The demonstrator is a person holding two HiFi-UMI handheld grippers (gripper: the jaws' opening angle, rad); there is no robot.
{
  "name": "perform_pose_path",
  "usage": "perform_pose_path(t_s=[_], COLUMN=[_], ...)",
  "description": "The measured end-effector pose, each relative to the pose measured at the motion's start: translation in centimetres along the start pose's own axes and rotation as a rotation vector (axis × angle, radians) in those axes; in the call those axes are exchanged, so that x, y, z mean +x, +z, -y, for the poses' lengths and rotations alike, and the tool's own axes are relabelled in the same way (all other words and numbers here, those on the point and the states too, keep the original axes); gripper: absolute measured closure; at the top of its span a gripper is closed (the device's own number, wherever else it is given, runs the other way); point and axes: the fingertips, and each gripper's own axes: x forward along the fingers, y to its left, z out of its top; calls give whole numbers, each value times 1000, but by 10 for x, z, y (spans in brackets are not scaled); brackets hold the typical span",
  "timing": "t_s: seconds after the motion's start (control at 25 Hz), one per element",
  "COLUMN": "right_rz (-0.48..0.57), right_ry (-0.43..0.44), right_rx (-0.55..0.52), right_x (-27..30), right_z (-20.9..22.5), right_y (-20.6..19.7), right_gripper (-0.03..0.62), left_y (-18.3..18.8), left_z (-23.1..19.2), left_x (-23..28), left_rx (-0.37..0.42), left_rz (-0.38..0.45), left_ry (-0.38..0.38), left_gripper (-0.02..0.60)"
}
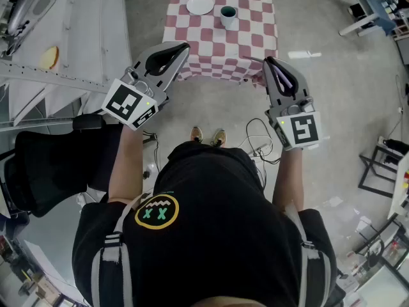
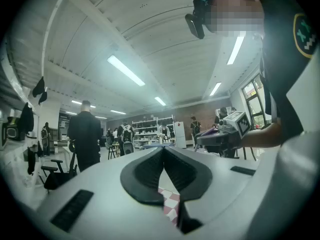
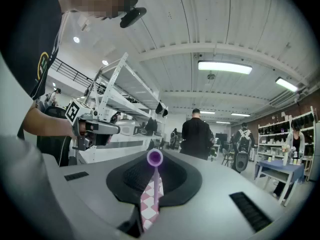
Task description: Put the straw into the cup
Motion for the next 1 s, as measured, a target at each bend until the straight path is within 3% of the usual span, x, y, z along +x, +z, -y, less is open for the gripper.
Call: perform_pose_path(t_s=[1.0], right_rz=[23], right_ry=[-23], right_rx=[9], right_x=[3], right_z=[3], right_y=[2], right_gripper=[545], left_y=[-2], left_z=[-5], left_x=[6], left_rx=[-1], left_rz=[0], left_ry=[-10], left_gripper=[563])
